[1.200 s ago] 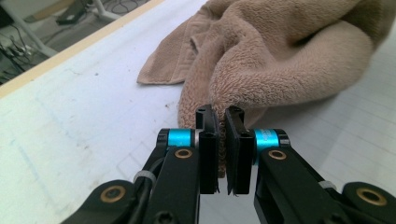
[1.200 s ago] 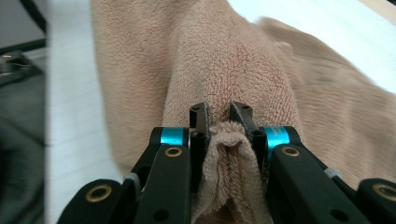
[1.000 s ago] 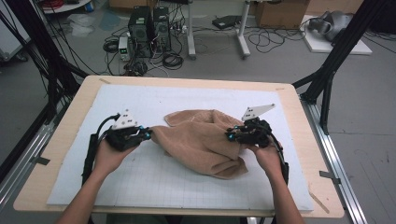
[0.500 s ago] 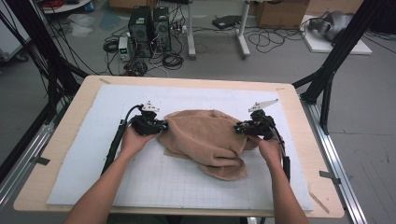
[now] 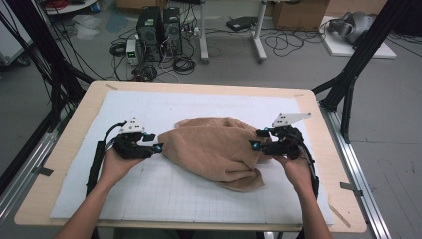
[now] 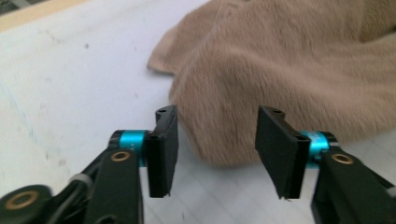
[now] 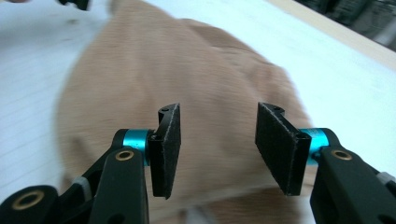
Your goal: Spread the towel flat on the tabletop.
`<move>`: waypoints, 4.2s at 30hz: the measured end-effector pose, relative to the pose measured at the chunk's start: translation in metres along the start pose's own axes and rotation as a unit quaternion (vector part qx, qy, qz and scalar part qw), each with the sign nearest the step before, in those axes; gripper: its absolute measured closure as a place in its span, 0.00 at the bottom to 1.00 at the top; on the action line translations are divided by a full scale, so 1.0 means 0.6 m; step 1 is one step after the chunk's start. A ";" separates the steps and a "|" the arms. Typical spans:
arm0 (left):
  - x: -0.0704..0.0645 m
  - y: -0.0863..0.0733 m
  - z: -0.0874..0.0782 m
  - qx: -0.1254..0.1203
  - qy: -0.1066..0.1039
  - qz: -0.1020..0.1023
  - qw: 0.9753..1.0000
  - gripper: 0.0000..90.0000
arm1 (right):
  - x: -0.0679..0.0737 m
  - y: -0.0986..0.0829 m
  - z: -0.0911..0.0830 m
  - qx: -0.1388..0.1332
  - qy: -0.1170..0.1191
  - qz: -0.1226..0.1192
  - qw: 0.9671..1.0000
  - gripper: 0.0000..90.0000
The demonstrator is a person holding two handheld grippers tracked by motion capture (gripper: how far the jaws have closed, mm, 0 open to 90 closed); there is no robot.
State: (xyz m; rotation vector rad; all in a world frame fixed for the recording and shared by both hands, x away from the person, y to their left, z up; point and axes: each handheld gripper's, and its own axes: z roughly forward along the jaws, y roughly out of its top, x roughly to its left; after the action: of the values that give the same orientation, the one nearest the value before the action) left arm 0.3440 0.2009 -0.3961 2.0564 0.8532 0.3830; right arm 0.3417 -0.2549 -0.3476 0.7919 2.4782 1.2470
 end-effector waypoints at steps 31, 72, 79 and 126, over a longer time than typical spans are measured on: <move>-0.074 -0.005 0.072 0.021 -0.037 0.066 0.997 0.92 | 0.065 -0.050 0.105 0.090 0.122 -0.066 0.986 0.93; 0.020 0.100 0.143 0.012 0.008 -0.012 1.000 0.70 | -0.078 0.007 0.113 0.067 0.039 0.028 0.997 0.83; 0.008 0.077 0.070 0.001 0.006 0.015 1.000 0.63 | -0.050 0.013 0.066 0.033 0.034 0.013 0.999 0.72; -0.079 -0.052 -0.021 0.037 -0.032 0.082 0.995 0.95 | 0.055 -0.069 0.089 0.059 0.072 -0.041 0.995 0.67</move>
State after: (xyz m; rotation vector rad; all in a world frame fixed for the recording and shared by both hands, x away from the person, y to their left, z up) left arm 0.2898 0.1880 -0.4121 2.2031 0.6719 0.3758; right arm 0.3243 -0.2209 -0.4124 0.6408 2.6908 1.1776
